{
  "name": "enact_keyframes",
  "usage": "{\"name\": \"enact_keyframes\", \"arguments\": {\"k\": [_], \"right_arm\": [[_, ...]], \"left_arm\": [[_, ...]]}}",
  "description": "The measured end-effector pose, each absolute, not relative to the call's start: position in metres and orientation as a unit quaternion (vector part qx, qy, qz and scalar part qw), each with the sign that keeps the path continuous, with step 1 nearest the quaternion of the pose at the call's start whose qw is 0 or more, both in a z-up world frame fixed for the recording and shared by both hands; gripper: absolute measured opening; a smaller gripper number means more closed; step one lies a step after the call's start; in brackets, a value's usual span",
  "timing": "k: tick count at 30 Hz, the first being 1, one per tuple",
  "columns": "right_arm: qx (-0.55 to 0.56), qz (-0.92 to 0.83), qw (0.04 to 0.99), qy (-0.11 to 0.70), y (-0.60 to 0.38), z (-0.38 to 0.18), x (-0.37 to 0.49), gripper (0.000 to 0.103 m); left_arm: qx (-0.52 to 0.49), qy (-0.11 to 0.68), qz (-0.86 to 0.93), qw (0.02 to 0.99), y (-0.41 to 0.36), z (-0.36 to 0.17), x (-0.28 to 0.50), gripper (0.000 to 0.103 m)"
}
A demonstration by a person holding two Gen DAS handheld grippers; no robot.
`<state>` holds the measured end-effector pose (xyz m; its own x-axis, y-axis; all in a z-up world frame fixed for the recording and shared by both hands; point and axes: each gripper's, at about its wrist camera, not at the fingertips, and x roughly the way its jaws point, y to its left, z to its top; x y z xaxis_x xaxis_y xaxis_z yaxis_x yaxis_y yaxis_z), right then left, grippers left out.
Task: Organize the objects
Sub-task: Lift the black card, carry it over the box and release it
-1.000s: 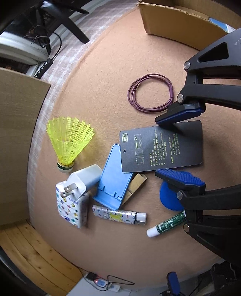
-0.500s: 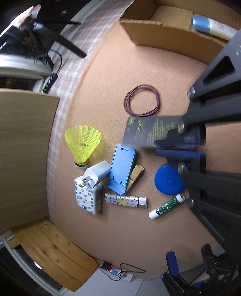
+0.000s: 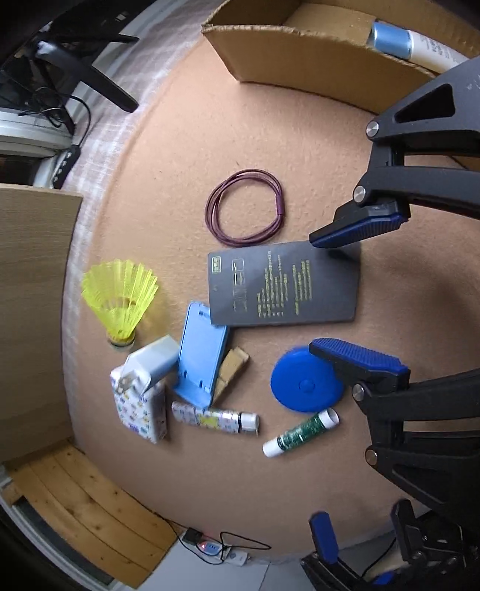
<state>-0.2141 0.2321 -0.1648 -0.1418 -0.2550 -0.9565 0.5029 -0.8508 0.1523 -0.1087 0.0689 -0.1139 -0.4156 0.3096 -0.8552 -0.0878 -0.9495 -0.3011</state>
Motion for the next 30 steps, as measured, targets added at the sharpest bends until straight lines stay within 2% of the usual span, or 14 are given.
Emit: {"name": "enact_keyframes", "arguments": {"k": [11,14,24,30], "right_arm": [[0.600,-0.744,0.241,0.166,0.209,-0.171,-0.218,0.048],[0.598,-0.745,0.237,0.177,0.205,-0.170,-0.215,0.045],[0.595,-0.754,0.237,0.145,0.219,-0.161,-0.199,0.045],[0.574,-0.773,0.239,0.126,0.238,-0.133,-0.176,0.045]], "left_arm": [[-0.526,-0.116,0.836,0.105,0.054,-0.116,-0.106,0.074],[-0.526,-0.116,0.836,0.104,0.054,-0.116,-0.106,0.074],[-0.526,-0.116,0.836,0.100,0.051,-0.116,-0.106,0.074],[-0.527,-0.114,0.836,0.103,0.055,-0.117,-0.107,0.074]]}}
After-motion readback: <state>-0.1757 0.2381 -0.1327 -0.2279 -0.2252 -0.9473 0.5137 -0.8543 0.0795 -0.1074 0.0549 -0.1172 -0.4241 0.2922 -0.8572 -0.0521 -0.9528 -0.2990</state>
